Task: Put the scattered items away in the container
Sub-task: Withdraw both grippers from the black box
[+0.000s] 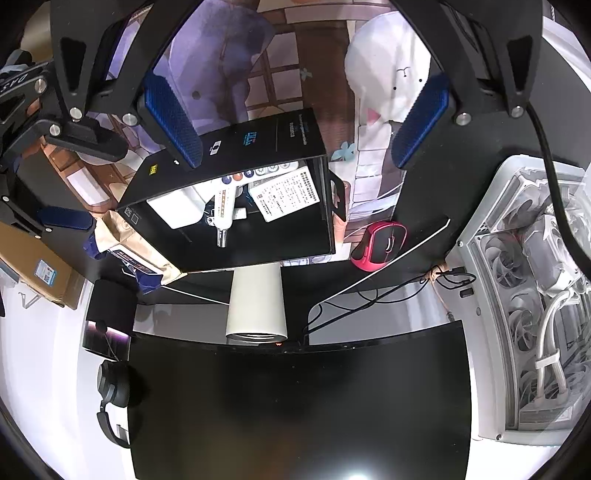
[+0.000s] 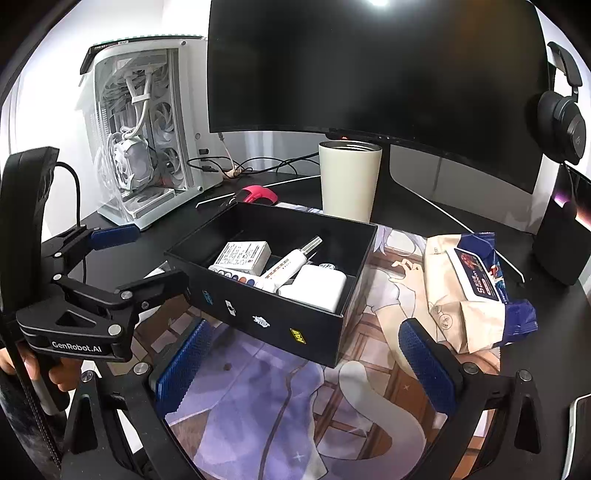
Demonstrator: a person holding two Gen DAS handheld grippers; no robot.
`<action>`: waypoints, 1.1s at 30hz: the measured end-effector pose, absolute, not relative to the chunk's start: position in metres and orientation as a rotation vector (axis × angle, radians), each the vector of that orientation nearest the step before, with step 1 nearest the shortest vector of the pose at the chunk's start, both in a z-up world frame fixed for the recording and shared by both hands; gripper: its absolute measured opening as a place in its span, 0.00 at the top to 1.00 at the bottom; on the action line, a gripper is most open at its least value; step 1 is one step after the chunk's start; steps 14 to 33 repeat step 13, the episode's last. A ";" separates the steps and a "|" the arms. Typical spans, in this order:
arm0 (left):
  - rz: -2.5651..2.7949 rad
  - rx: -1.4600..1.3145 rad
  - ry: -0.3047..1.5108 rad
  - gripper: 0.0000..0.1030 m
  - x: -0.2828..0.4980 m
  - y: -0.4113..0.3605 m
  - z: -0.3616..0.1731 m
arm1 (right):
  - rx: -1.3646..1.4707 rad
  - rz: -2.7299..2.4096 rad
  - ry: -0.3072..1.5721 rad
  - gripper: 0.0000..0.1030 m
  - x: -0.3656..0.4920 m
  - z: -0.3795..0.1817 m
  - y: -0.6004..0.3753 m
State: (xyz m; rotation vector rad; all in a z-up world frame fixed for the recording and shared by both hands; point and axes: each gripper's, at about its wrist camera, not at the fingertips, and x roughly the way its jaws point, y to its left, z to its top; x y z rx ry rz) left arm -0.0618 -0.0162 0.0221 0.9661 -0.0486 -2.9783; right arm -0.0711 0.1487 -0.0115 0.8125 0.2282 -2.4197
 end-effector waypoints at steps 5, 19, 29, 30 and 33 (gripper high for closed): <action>-2.977 0.973 -0.062 0.00 -0.062 -0.014 0.021 | 0.813 -2.413 0.238 0.01 -0.070 -0.012 0.148; -2.980 0.981 -0.067 0.00 -0.062 -0.013 0.018 | 0.822 -2.404 0.247 0.01 -0.070 -0.014 0.145; -2.980 0.981 -0.067 0.00 -0.062 -0.013 0.018 | 0.822 -2.404 0.247 0.01 -0.070 -0.014 0.145; -2.980 0.981 -0.067 0.00 -0.062 -0.013 0.018 | 0.822 -2.404 0.247 0.01 -0.070 -0.014 0.145; -2.980 0.981 -0.067 0.00 -0.062 -0.013 0.018 | 0.822 -2.404 0.247 0.01 -0.070 -0.014 0.145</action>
